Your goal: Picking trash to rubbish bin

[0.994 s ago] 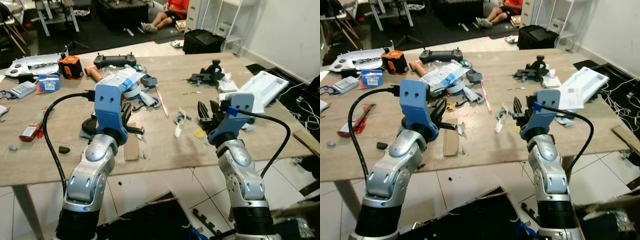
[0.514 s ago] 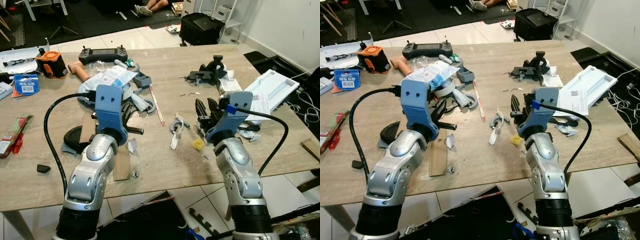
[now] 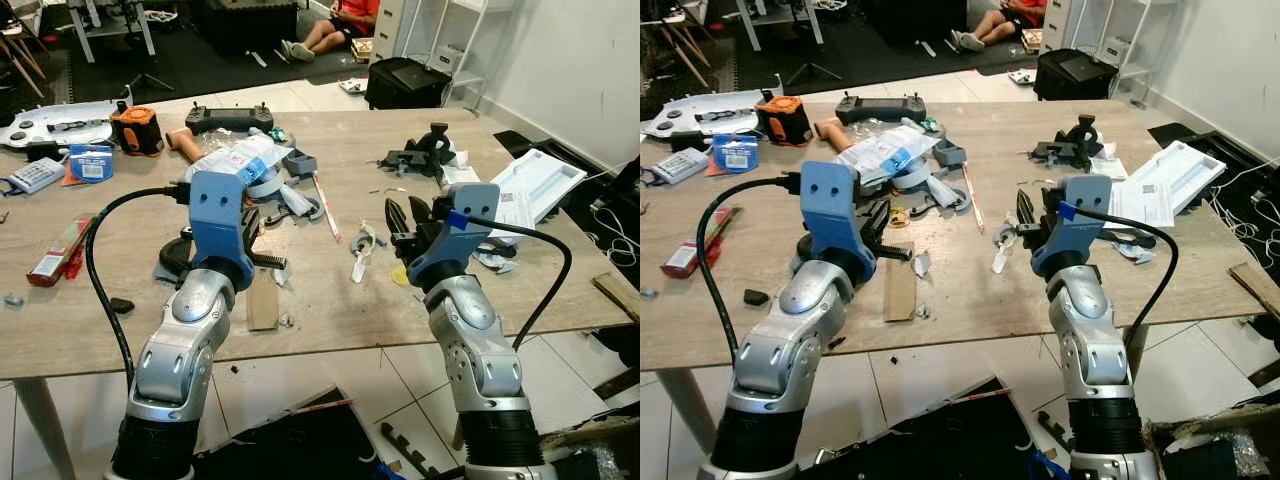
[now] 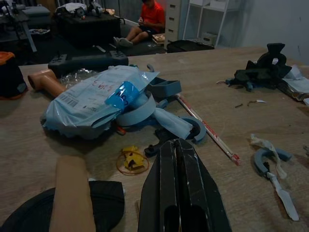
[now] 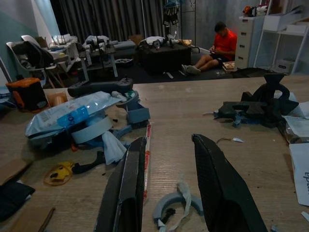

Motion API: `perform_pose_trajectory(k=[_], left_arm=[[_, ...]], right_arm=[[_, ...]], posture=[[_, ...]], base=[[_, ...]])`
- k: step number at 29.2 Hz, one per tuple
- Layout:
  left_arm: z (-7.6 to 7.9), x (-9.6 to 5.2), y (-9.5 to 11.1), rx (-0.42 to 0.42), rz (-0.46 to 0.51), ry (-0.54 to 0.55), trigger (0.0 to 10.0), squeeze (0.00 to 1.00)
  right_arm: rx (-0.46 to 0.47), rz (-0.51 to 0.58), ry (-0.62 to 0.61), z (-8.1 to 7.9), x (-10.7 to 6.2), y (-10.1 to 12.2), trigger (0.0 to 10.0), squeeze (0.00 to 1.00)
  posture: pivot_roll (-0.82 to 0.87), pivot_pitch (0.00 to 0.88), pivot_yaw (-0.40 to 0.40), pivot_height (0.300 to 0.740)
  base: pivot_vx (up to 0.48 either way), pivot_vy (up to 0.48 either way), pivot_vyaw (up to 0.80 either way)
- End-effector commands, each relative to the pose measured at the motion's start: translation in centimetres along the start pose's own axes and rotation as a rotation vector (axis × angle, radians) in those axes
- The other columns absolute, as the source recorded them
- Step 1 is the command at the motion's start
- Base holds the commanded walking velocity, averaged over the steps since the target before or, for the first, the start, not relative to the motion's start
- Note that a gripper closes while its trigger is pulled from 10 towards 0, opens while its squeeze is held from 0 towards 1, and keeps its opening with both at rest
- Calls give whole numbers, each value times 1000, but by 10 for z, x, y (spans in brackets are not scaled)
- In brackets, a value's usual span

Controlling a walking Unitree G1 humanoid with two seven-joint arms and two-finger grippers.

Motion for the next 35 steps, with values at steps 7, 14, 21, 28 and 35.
perform_pose_trajectory(k=[7, 14, 21, 28, 35], left_arm=[[-2, -2, -9, 24, -41, 6, 10000, 0], [-5, -1, -12, 45, -57, 4, 10000, 0], [-3, -1, -13, 49, -66, -9, 10000, 0], [3, -2, -11, 42, -64, -57, 10000, 0], [55, -16, -6, 109, -29, -440, 10000, 0]], right_arm=[[-101, -136, -66, 21, 1, -19, 10000, 0], [-248, -265, -40, 52, 11, -22, 10000, 1000], [-272, -375, 39, 56, 13, -35, 10000, 1000], [-230, -459, 69, 60, 11, -53, 10000, 1000], [-279, -462, 29, 73, 15, -60, 10000, 1000]], posture=[[173, 119, 4, 740], [168, 120, 14, 740], [168, 120, 14, 740], [173, 121, 11, 740], [173, 121, 11, 740]], base=[[0, 0, 0], [0, 0, 0], [0, 0, 0], [0, 0, 0], [0, 0, 0]])
Point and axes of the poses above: a point about 5 cm out from each wrist's last joint towards the gripper, its own x axis pointing out of the wrist towards the gripper, its own y axis along the axis of the wrist's last joint, z = x × y, the point moved 3 cm from there along x, pointing out of the wrist towards the gripper, and after that the axes turned 4 degrees about x, right-handed, at the moved point
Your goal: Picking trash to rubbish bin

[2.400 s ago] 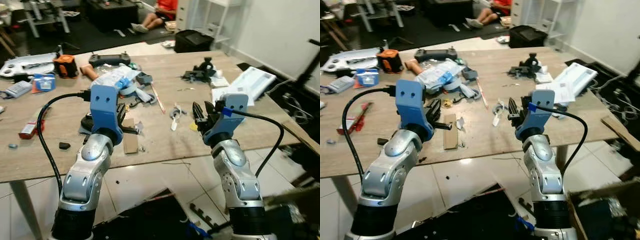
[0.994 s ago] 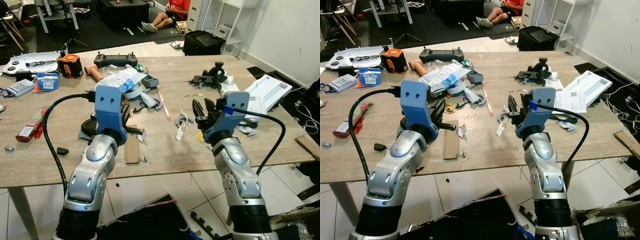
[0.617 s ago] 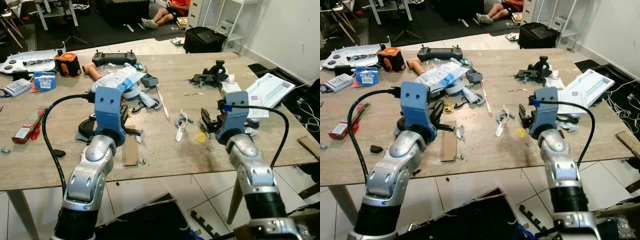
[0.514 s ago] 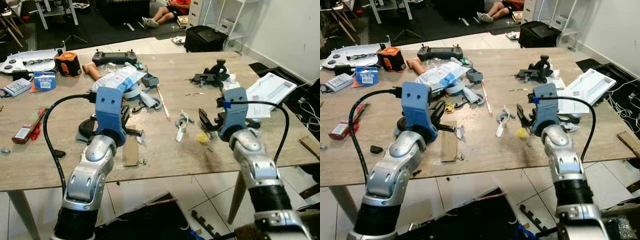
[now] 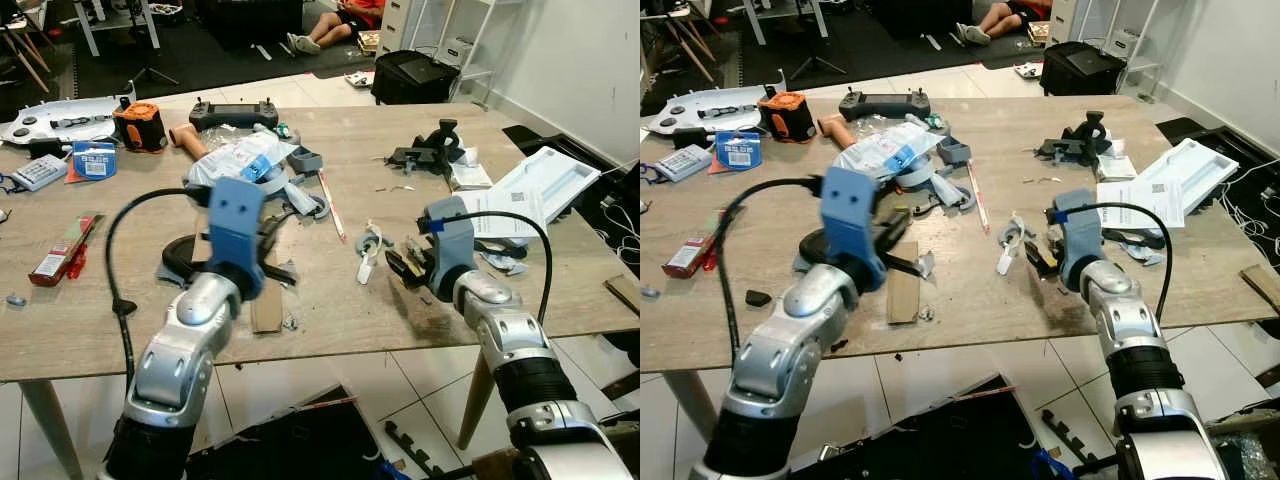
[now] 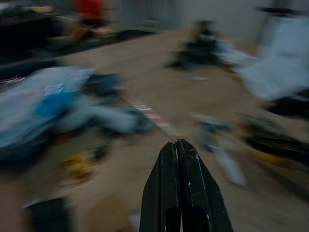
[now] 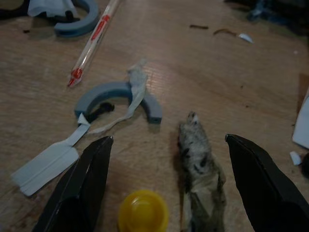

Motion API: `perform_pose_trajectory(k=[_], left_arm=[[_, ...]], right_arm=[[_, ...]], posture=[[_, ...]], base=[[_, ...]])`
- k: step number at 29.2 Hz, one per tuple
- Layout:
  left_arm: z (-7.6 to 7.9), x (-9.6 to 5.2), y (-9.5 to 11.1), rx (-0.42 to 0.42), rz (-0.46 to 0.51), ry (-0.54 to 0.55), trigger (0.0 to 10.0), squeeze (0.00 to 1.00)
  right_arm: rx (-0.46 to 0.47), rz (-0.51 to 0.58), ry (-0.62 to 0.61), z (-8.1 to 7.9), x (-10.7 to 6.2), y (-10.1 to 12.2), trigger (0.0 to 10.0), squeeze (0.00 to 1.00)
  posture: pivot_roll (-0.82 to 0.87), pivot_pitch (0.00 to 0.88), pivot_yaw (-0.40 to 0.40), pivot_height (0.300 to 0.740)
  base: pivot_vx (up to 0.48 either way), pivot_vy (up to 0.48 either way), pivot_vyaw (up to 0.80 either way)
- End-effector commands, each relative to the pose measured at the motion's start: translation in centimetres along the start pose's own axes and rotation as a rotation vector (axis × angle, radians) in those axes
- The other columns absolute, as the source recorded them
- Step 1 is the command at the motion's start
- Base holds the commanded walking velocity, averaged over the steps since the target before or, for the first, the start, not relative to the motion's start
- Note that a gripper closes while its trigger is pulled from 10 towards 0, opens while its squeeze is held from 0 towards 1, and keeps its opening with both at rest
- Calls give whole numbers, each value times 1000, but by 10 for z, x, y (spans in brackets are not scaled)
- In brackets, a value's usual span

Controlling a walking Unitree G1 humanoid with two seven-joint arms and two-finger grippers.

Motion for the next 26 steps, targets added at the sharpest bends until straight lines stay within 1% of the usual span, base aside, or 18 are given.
perform_pose_trajectory(k=[1, 2, 3, 4, 5, 6, 7, 8, 9, 10, 11, 12, 16, 21, 22, 24, 25, 26], left_arm=[[15, -2, -4, 23, -11, -98, 10000, 0], [22, -1, -5, 41, -16, -148, 10000, 0], [22, -1, -5, 41, -16, -148, 10000, 0], [27, 0, -6, 59, -20, -176, 10000, 0], [29, 1, -7, 71, -24, -191, 10000, 0], [30, 2, -8, 82, -27, -199, 10000, 0], [30, 2, -8, 82, -27, -199, 10000, 0], [31, 3, -8, 85, -27, -205, 10000, 0], [32, 4, -7, 86, -28, -212, 10000, 0], [32, 4, -7, 87, -27, -219, 10000, 0], [33, 5, -7, 89, -27, -225, 10000, 0], [33, 5, -7, 90, -26, -231, 10000, 0], [34, 5, -7, 94, -26, -246, 10000, 0], [34, 5, -8, 103, -28, -257, 10000, 0], [34, 5, -8, 103, -29, -257, 10000, 0], [34, 5, -8, 104, -29, -257, 10000, 0], [34, 5, -8, 104, -28, -258, 10000, 0], [34, 5, -8, 104, -28, -258, 10000, 0]], right_arm=[[-13, 13, -23, 5, 0, 1, 10000, 1000], [-7, 17, -31, 7, 1, 0, 10000, 1000], [-7, 17, -31, 7, 1, 0, 10000, 1000], [0, 13, -31, 7, 2, -2, 10000, 1000], [2, 1, -29, 7, 3, -7, 10000, 839], [5, -16, -23, 6, 3, -12, 10000, 702], [5, -16, -23, 6, 3, -12, 10000, 702], [16, -33, -17, 5, 4, -18, 10000, 537], [34, -51, -5, 4, 5, -23, 10000, 71], [56, -72, 6, 2, 5, -30, 10000, 71], [80, -117, 21, -2, 5, -42, 10000, 0], [84, -128, 24, -4, 5, -47, 10000, 0], [97, -135, 24, -6, 5, -53, 10000, 0], [107, -119, 24, -6, 7, -54, 10000, 0], [95, -112, 33, -7, 7, -53, 5765, 0], [86, -107, 40, -7, 7, -53, 5765, 0], [74, -107, 48, -8, 7, -54, 980, 0], [74, -107, 48, -8, 7, -54, 980, 0]], posture=[[173, 121, 11, 740], [173, 121, 11, 740], [173, 121, 11, 740], [173, 121, 11, 740], [173, 121, 11, 740], [178, 117, 20, 740], [178, 117, 20, 740], [178, 117, 20, 740], [178, 117, 20, 740], [178, 117, 20, 740], [181, 115, 22, 740], [181, 115, 22, 740], [181, 115, 22, 740], [186, 111, 21, 740], [186, 111, 21, 740], [186, 111, 21, 740], [186, 111, 21, 740], [186, 111, 21, 740]], base=[[0, 0, 0], [0, 0, 0], [0, 0, 0], [0, 0, 0], [0, 0, 0], [0, 0, 0], [0, 0, 0], [0, 0, 0], [0, 0, 0], [0, 0, 0], [0, 0, 0], [0, 0, 0], [0, 0, 0], [0, 0, 0], [0, 0, 0], [0, 0, 0], [0, 0, 0], [0, 0, 0]])
Point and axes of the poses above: a point about 5 cm out from each wrist's last joint towards the gripper, its own x axis pointing out of the wrist towards the gripper, its own y axis along the axis of the wrist's last joint, z = x × y, the point moved 3 cm from there along x, pointing out of the wrist towards the gripper, and after that the axes turned 4 degrees about x, right-handed, at the moved point
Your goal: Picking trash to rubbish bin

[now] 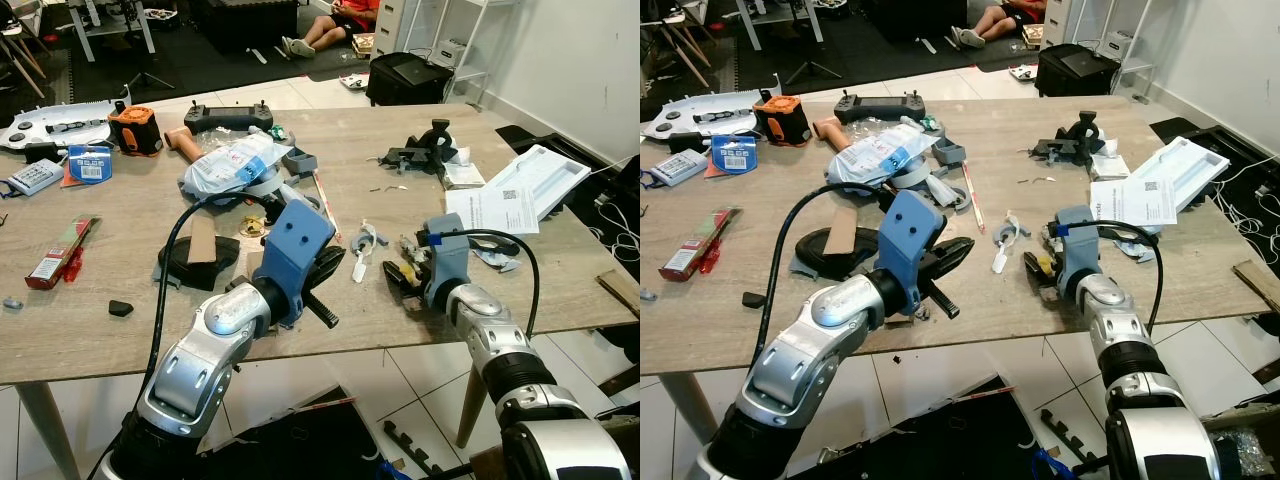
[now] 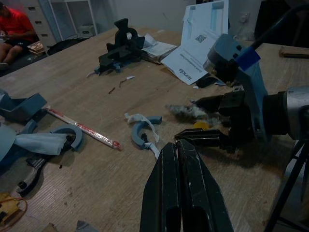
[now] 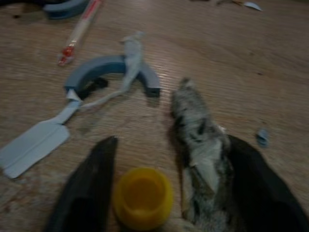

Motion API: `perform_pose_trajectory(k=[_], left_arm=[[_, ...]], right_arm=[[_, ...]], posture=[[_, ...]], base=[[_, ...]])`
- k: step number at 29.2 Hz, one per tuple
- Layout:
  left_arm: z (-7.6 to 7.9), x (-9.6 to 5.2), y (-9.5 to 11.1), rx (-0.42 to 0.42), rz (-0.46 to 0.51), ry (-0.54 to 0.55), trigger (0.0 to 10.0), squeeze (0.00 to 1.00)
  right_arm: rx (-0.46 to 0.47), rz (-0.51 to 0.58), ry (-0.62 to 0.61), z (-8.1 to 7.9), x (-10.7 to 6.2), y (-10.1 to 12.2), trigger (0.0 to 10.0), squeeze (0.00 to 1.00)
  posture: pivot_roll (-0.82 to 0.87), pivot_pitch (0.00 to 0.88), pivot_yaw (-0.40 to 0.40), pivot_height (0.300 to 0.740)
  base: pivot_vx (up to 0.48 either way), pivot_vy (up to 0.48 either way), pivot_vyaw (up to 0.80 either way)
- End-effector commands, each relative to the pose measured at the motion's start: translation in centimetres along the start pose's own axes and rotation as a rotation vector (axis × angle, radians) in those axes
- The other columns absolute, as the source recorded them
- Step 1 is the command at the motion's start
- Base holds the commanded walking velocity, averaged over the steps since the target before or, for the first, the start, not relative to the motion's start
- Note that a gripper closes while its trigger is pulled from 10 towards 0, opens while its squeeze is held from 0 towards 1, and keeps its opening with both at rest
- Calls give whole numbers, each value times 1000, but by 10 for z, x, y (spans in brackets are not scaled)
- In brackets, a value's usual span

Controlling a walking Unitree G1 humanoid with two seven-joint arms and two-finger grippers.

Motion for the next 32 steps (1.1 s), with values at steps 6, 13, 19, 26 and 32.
perform_pose_trajectory(k=[6, 13, 19, 26, 32], left_arm=[[4, 3, -4, 9, -17, -24, 10000, 0], [3, 3, -5, 15, -18, -23, 10000, 0], [3, 4, -5, 16, -14, -25, 10000, 0], [-1, 2, -3, 0, -2, -6, 10000, 0], [-1, 3, -4, -4, 2, -4, 10000, 0]], right_arm=[[-73, -121, 26, -7, -4, -32, 0, 0], [-71, -113, 26, -8, -4, -34, 0, 0], [-2, -17, 37, -10, 0, -11, 0, 0], [413, 611, 50, 10, -18, 124, 0, 0], [529, 822, 118, 14, -40, 164, 0, 0]], posture=[[186, 110, 22, 740], [185, 106, 22, 740], [183, 103, 24, 740], [183, 103, 24, 740], [177, 95, 25, 740]], base=[[0, 0, 0], [0, 0, 0], [0, 0, 0], [0, 0, 0], [0, 0, 0]])
Point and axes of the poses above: a point about 5 cm out from each wrist's last joint towards the gripper, its own x axis pointing out of the wrist towards the gripper, its own y axis along the axis of the wrist's last joint, z = x × y, the point moved 3 cm from there along x, pointing out of the wrist towards the gripper, and after that the axes turned 4 degrees about x, right-handed, at the moved point
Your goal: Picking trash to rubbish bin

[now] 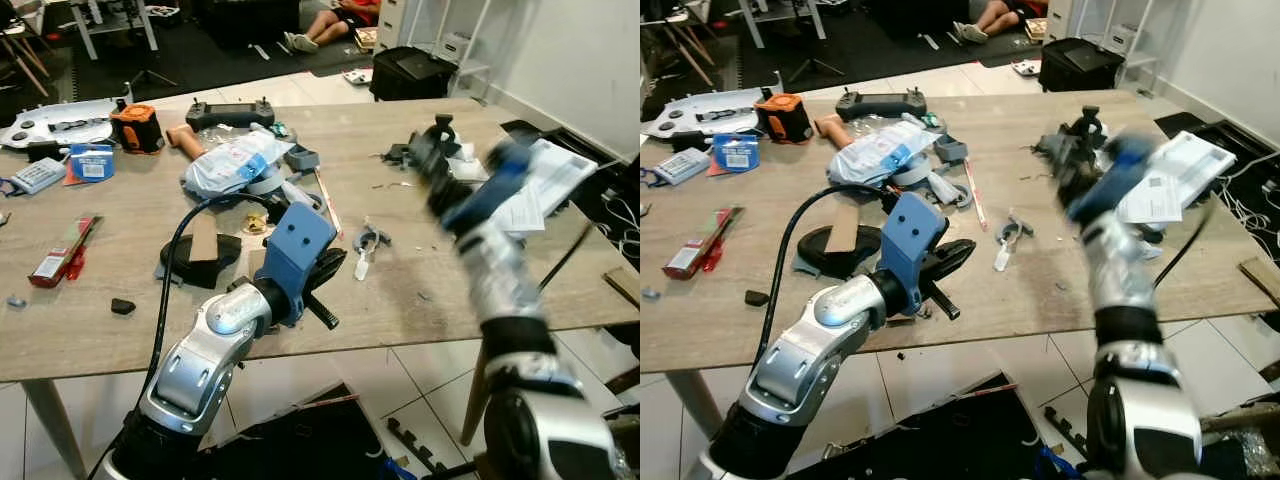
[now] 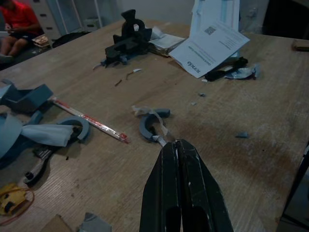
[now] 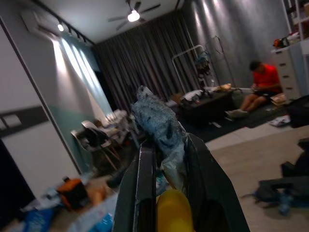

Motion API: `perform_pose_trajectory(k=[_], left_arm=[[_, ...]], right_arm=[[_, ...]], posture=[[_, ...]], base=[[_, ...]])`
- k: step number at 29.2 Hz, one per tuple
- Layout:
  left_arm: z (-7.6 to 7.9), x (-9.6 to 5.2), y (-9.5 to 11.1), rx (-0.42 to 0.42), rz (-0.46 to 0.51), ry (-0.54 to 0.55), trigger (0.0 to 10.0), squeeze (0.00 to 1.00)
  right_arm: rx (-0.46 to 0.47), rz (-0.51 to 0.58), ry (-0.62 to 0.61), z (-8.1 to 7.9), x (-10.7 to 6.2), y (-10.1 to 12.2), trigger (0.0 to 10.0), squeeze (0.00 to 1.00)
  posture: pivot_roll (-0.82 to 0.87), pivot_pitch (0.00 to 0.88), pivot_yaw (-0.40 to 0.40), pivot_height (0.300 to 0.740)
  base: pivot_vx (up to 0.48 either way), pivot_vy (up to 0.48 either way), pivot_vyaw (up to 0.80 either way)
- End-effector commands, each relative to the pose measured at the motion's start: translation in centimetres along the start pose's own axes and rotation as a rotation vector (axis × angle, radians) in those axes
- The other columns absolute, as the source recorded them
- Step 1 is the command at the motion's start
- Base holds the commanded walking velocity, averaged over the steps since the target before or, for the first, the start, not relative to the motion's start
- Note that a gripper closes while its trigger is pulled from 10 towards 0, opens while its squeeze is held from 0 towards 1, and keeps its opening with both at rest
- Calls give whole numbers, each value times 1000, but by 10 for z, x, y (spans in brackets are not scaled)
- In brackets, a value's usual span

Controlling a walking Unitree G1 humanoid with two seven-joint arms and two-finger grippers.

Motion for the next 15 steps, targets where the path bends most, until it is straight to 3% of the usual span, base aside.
perform_pose_trajectory(k=[1, 5, 12, 13, 14, 15], left_arm=[[1, 1, 0, 0, 7, -6, 10000, 0], [2, 1, 0, -3, 8, -7, 10000, 0], [1, 1, 0, -7, 13, -7, 10000, 0], [0, 1, -1, -6, 12, 0, 10000, 0], [0, 1, -1, -6, 12, 0, 10000, 0], [-3, 1, -1, -2, 12, 31, 10000, 0]], right_arm=[[92, 25, 35, -5, -7, 1, 0, 0], [142, 25, 84, -13, -11, 0, 0, 0], [364, -5, 182, -28, -29, -8, 0, 0], [318, -37, 106, -21, -32, -13, 0, 0], [318, -37, 106, -21, -32, -13, 0, 0], [204, -95, 27, -12, -34, -22, 10000, 0]], posture=[[177, 95, 25, 740], [169, 84, 31, 740], [171, 68, 33, 740], [166, 60, 34, 740], [166, 60, 34, 740], [160, 57, 35, 740]], base=[[0, 0, 0], [0, 0, 0], [0, 0, 0], [0, 0, 0], [0, 0, 0], [0, 0, 0]])
Point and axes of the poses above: a point about 5 cm out from each wrist's last joint towards the gripper, its own x axis pointing out of the wrist towards the gripper, its own y axis along the axis of the wrist's last joint, z = x × y, the point moved 3 cm from there along x, pointing out of the wrist towards the gripper, and after that the axes turned 4 degrees about x, right-handed, at the moved point
